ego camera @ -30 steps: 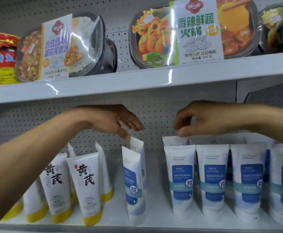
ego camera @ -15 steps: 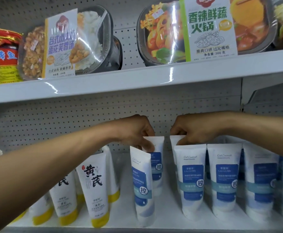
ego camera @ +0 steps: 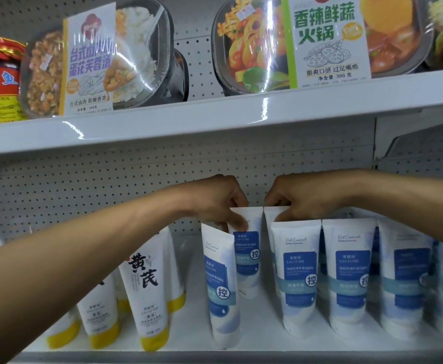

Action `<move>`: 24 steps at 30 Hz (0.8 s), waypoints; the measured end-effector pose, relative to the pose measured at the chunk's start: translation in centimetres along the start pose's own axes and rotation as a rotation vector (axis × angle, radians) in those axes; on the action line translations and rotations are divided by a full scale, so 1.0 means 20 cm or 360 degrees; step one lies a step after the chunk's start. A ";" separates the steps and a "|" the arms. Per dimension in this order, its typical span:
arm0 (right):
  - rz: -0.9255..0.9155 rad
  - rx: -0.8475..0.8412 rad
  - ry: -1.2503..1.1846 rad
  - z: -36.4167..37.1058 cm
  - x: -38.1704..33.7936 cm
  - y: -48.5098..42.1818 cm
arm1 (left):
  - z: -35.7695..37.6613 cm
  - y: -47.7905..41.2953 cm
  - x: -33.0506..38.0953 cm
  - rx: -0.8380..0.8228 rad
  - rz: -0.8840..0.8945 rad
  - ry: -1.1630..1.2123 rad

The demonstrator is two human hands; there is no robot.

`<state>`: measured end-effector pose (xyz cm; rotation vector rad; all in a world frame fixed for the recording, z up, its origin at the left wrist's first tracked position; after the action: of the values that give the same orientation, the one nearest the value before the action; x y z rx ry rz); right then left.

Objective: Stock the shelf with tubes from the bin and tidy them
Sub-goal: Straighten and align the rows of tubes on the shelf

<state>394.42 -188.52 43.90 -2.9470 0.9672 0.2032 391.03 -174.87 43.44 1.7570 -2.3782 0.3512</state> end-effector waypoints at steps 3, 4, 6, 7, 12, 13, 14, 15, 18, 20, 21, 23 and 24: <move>0.0005 -0.0011 0.0022 0.00 0.00 0.00 | 0.00 0.01 0.00 -0.0025 -0.0006 0.0009; 0.0008 -0.0008 0.0031 0.00 0.00 -0.01 | 0.00 0.01 0.00 -0.0028 -0.0014 0.0020; 0.0011 0.0004 0.0027 -0.01 0.01 -0.01 | 0.00 0.01 0.01 -0.0028 -0.0038 0.0035; 0.0010 0.0020 0.0006 -0.02 0.02 -0.01 | -0.01 0.02 0.01 -0.0025 -0.0047 0.0028; -0.0087 0.0357 -0.0107 -0.13 0.03 0.07 | -0.14 0.10 0.07 0.0278 0.0041 -0.0275; -0.0138 0.0423 -0.0136 -0.14 0.03 0.10 | -0.17 0.13 0.09 0.0390 0.0076 -0.0278; -0.0179 0.0450 -0.0170 -0.15 0.02 0.13 | -0.20 0.17 0.12 0.0477 0.0115 -0.0236; -0.0205 0.0434 -0.0204 -0.15 0.00 0.15 | -0.21 0.22 0.15 0.0518 0.0151 -0.0162; -0.0211 0.0220 -0.0205 -0.10 -0.05 0.22 | -0.19 0.33 0.20 0.0288 0.0201 0.0026; -0.0170 0.0055 -0.0148 -0.06 -0.07 0.25 | -0.15 0.37 0.20 -0.0001 0.0177 -0.0024; -0.0143 -0.0002 -0.0127 -0.04 -0.08 0.26 | -0.12 0.37 0.20 -0.0113 0.0144 -0.0052; -0.0119 -0.0060 -0.0099 -0.01 -0.09 0.26 | -0.07 0.37 0.19 -0.0229 0.0102 -0.0088; -0.0108 -0.0065 -0.0078 0.01 -0.09 0.26 | -0.04 0.35 0.18 -0.0257 0.0110 -0.0123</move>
<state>389.82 -191.69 44.03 -2.9904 0.8659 0.2952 383.21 -176.01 44.61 1.6489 -2.4481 0.0981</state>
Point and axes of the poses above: each hand's wrist, its own y-axis away from the middle knuckle, its own z-axis out of the palm, x = y × z, the point moved 5 cm from there along -y, towards the middle knuckle, and after that the axes turned 7 degrees about z, right-handed, at the moved point
